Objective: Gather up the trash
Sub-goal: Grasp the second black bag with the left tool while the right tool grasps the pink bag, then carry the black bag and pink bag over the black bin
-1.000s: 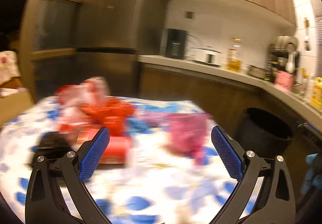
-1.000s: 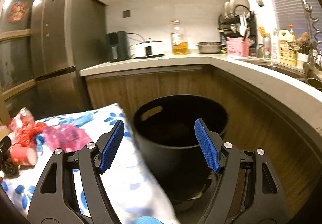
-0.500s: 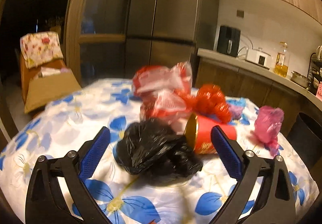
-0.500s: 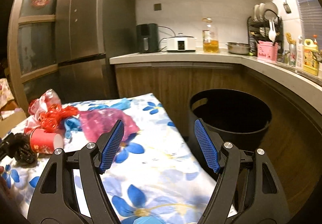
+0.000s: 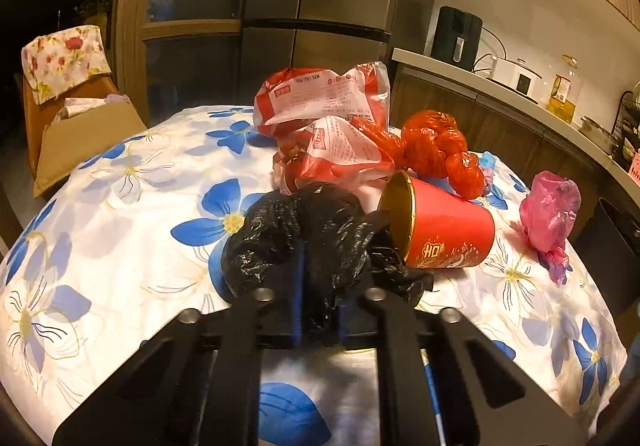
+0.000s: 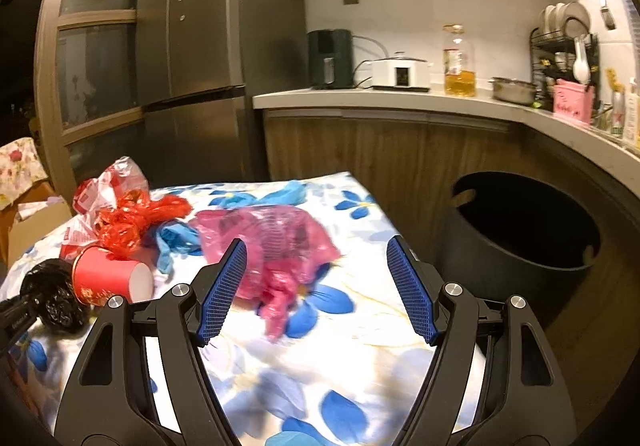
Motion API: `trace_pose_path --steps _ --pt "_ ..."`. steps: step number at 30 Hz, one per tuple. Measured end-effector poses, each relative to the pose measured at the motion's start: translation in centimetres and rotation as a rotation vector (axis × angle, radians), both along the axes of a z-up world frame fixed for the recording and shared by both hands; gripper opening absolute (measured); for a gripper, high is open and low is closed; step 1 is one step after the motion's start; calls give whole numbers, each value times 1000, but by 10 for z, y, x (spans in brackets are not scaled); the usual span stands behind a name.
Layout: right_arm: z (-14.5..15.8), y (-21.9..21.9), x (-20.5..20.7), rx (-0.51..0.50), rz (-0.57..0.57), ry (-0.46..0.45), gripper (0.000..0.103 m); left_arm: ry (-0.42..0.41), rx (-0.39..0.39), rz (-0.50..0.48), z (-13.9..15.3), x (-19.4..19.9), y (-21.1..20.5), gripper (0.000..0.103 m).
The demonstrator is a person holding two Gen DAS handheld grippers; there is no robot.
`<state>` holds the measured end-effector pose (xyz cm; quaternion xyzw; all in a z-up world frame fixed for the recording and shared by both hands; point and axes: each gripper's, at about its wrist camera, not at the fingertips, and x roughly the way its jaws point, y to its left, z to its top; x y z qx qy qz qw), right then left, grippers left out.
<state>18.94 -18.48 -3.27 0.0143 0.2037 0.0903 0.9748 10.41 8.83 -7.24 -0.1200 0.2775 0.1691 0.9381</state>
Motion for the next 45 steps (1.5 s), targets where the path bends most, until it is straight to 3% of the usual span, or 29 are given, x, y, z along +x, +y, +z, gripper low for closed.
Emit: trace_pose_path --steps 11,14,17,19,20,22,23,32,45 --pt "-24 31 49 23 73 93 71 -50 32 -5 16 -16 -6 7" --pt "-33 37 59 33 84 129 64 -58 32 -11 21 -16 -7 7" --pt "-39 43 66 31 105 158 48 -68 42 -15 25 -16 -10 7" --pt "-42 45 67 24 112 166 28 -72 49 -21 27 -15 -12 7" --pt "-43 46 67 22 114 169 24 -72 50 -24 27 -15 -12 7" --pt "-44 46 67 24 123 166 7 -74 51 -31 27 -14 -14 7" --pt "-43 45 66 25 121 165 4 -76 51 -32 28 -14 -15 7" --pt "-16 25 39 51 117 78 2 -140 71 -58 51 -23 -30 7" --pt "20 -30 -1 68 84 -1 2 -195 102 -213 72 -1 -99 7"
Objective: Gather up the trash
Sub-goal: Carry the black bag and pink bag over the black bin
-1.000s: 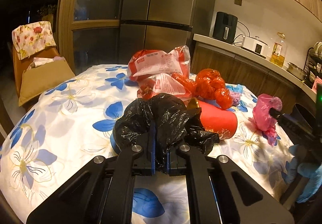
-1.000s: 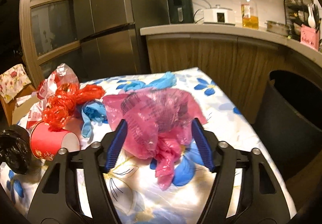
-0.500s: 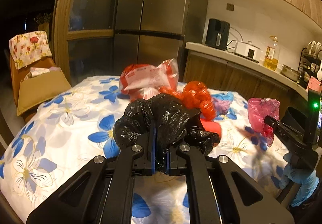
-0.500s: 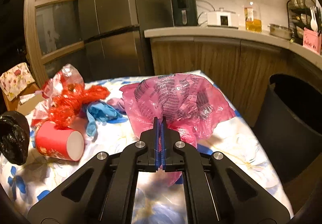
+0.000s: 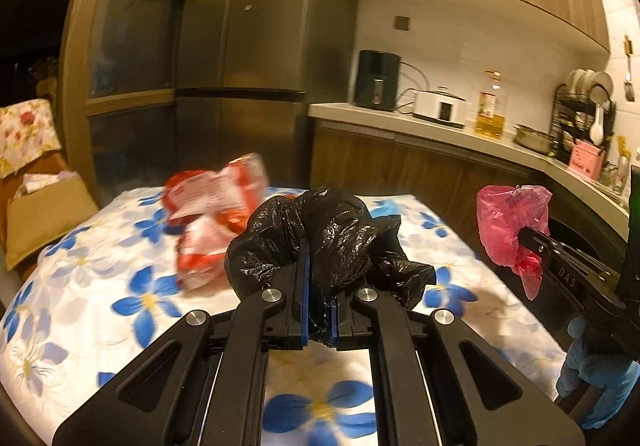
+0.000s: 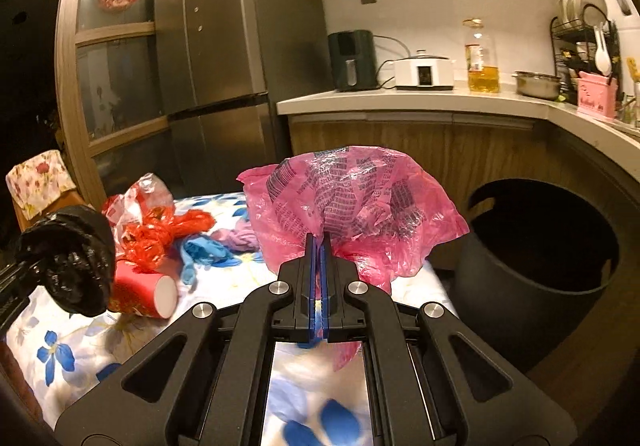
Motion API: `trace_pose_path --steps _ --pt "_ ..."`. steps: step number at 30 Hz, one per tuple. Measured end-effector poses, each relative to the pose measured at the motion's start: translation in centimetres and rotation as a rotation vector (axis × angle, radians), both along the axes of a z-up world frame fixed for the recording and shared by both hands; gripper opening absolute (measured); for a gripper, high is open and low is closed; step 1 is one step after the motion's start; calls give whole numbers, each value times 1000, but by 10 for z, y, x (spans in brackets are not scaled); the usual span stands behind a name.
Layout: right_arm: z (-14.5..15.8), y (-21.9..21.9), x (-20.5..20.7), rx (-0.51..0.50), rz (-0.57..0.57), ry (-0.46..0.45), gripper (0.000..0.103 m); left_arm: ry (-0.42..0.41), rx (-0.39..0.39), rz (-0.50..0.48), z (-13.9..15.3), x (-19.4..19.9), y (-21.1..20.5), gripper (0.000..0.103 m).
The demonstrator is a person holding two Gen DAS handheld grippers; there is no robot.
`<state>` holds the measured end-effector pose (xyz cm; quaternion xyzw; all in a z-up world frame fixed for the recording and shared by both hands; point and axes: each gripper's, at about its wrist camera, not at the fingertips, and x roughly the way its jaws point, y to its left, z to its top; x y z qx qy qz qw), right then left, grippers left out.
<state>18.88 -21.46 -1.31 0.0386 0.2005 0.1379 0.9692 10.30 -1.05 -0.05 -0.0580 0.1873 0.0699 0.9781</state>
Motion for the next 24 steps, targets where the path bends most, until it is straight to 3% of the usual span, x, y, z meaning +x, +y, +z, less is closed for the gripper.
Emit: trace_pose_path --steps 10,24 --pt "10 -57 -11 -4 -104 -25 2 -22 21 -111 10 25 -54 7" --pt "25 -142 -6 -5 -275 -72 2 -109 47 -318 43 71 -160 7"
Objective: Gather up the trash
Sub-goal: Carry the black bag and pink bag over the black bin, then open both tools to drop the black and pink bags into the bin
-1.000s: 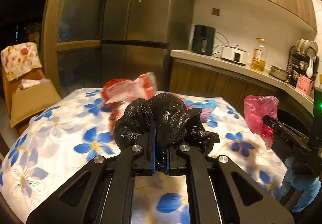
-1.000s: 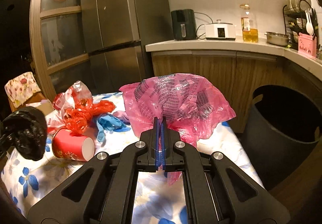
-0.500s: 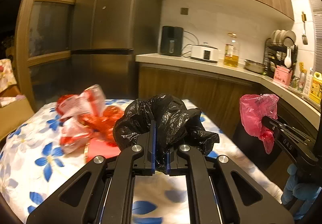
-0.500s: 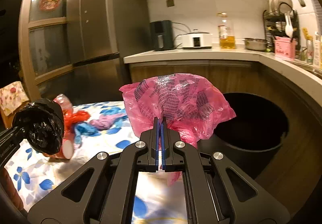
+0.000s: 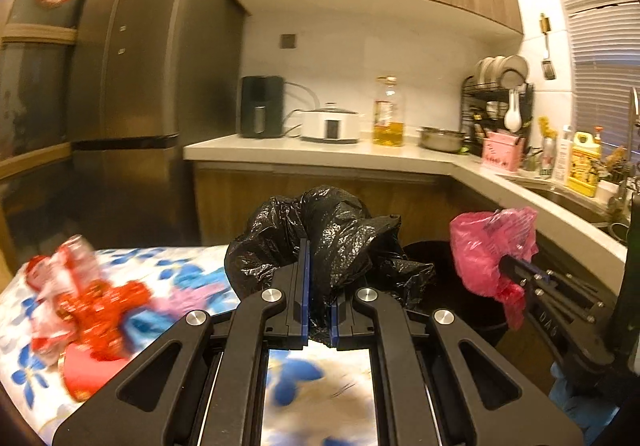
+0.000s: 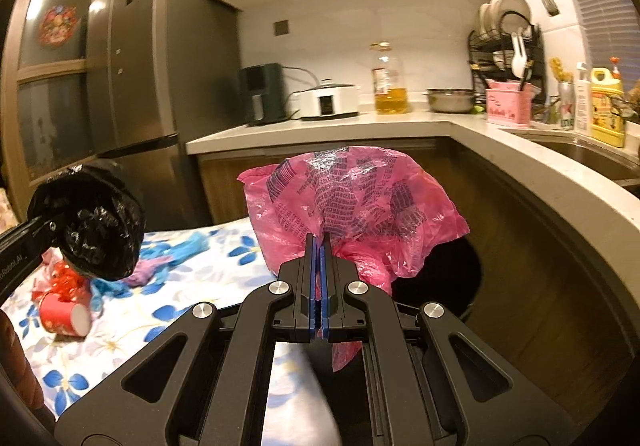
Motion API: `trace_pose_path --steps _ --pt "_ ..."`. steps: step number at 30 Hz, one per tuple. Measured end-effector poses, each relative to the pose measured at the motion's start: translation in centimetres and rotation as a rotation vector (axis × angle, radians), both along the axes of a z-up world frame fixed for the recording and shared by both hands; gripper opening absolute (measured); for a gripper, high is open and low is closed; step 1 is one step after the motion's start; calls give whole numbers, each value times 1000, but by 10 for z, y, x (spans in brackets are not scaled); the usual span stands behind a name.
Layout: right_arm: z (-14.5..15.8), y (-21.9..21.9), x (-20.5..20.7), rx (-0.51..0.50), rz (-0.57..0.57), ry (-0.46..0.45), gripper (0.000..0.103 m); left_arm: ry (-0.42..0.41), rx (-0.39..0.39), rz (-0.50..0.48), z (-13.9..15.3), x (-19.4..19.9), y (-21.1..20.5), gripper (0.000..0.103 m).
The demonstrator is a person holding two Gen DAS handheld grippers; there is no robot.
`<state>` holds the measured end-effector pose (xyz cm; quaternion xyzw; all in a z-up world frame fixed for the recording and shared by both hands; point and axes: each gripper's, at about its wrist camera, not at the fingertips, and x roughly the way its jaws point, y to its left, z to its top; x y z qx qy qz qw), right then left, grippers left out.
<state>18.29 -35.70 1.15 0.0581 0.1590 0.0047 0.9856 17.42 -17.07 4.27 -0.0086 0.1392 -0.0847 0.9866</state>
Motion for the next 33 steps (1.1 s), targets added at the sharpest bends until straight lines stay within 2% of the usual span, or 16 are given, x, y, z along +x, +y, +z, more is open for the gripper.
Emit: trace_pose_path --steps 10,18,33 --pt "-1 -42 7 7 -60 -2 2 -7 -7 -102 2 27 -64 7" --pt "-3 -57 19 14 -60 9 2 36 -48 -156 -6 49 -86 7" --pt "-9 -68 42 28 -35 49 2 103 -20 -197 -28 76 -115 8"
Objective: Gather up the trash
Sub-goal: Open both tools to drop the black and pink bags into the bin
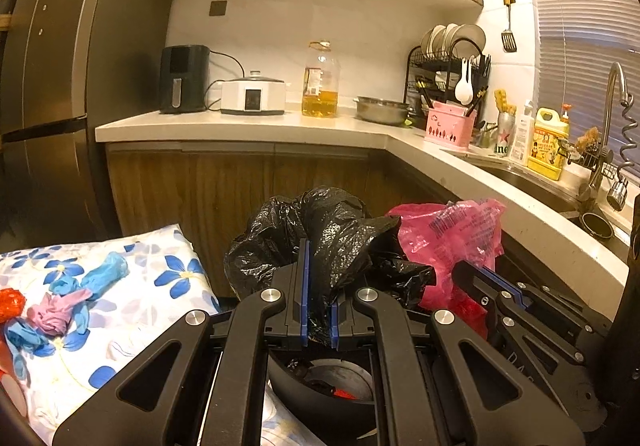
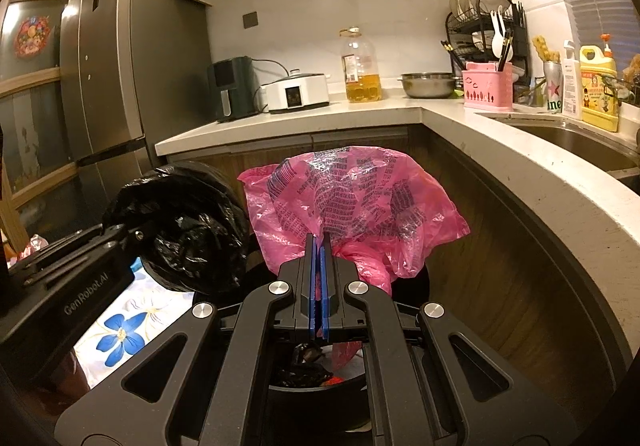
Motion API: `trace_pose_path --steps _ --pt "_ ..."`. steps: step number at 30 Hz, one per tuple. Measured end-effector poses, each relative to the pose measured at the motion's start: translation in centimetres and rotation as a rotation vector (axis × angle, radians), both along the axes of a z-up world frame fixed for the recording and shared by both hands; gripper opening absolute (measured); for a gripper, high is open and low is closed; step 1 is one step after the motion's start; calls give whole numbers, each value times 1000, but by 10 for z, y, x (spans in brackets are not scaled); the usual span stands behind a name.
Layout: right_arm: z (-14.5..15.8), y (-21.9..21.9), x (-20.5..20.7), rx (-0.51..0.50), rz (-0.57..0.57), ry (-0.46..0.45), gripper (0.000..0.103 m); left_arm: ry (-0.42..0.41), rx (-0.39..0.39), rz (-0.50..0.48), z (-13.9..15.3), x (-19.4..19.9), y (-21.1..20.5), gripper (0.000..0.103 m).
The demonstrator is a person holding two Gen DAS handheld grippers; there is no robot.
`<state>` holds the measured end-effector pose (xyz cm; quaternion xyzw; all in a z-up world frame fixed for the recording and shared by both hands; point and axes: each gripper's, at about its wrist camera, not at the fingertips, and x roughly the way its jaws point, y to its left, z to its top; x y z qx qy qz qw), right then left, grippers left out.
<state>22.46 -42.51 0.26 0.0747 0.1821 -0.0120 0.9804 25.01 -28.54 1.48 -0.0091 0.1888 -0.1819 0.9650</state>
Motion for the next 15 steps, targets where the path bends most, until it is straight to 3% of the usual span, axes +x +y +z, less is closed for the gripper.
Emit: trace_pose_path --steps 11,15 --pt "-10 -6 16 25 6 47 3 24 10 -7 -4 10 -6 9" --pt "-12 -9 18 29 -3 57 8 25 17 -9 -4 11 -8 13"
